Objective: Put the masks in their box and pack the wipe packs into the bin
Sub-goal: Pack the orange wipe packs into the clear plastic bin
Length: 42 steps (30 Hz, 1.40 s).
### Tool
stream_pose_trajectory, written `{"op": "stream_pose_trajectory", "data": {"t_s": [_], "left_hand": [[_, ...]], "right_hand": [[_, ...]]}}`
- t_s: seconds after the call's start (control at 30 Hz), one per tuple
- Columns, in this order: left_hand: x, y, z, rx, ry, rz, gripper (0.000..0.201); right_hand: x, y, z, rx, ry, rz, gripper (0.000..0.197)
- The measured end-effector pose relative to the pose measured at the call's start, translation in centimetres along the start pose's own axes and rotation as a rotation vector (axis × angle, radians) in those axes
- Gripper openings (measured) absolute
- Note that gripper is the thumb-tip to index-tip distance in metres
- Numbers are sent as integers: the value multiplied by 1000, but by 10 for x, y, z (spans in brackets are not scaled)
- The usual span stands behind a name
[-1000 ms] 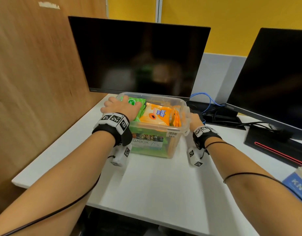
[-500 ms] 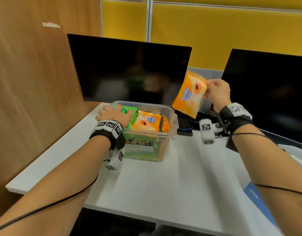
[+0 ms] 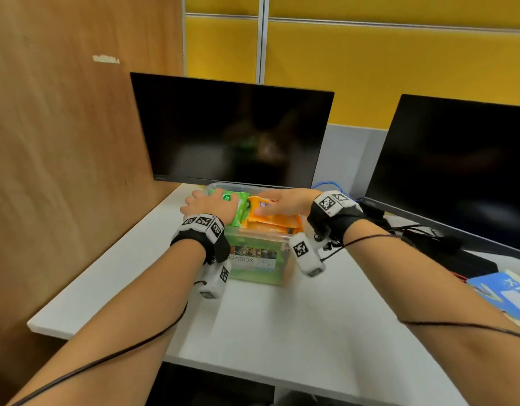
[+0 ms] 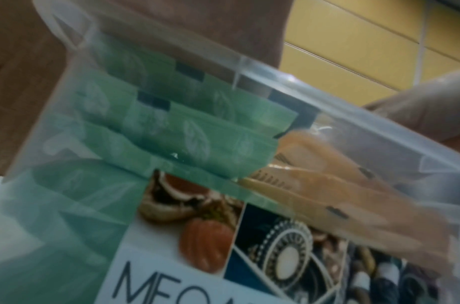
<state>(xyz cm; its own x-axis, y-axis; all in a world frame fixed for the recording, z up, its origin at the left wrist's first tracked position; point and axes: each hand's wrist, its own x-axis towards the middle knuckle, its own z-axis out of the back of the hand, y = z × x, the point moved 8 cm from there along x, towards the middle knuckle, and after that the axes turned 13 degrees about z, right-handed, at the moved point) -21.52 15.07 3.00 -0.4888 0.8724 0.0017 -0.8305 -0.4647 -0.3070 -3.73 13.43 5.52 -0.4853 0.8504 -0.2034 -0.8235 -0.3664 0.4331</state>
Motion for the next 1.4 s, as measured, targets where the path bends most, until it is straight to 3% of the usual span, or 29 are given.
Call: {"op": "stream_pose_trajectory", "data": {"t_s": [0.17, 0.3, 0.47, 0.67, 0.87, 0.97, 1.03, 1.1, 1.17, 1.3, 1.4], "left_hand": [[-1, -2, -3, 97, 2, -29, 81], [-1, -2, -2, 101, -6, -31, 82], [-1, -1, -3, 107, 2, -25, 78], [-10, -2, -4, 108, 2, 5, 74], [-50, -19, -10, 52, 15, 50, 73], [-73, -29, -9, -13, 24, 88, 70], [-88, -37, -9, -46, 46, 79, 73], [-104, -46, -8, -55, 63, 10, 75], [-119, -56, -8, -52, 67, -115, 73], [-140, -74, -11, 0, -6, -520, 67], [-167, -77, -12, 108, -112, -884, 50]], "right_hand": [[10, 9, -16, -229, 76, 13, 78], [18, 21, -29, -443, 82, 10, 74], [-5, 17, -29, -459, 144, -10, 65], [-31, 12, -28, -254, 61, 55, 66], [-67, -32, -16, -205, -24, -56, 74], [-98, -48, -9, -41, -70, -47, 62], [-126, -55, 6, 74, -204, -16, 47], [-158, -72, 27, 165, -394, -39, 36], [-192, -97, 42, 97, -459, -159, 35], [-268, -151, 39, -239, -161, -537, 42], [-320, -178, 30, -293, -62, -654, 65]]}}
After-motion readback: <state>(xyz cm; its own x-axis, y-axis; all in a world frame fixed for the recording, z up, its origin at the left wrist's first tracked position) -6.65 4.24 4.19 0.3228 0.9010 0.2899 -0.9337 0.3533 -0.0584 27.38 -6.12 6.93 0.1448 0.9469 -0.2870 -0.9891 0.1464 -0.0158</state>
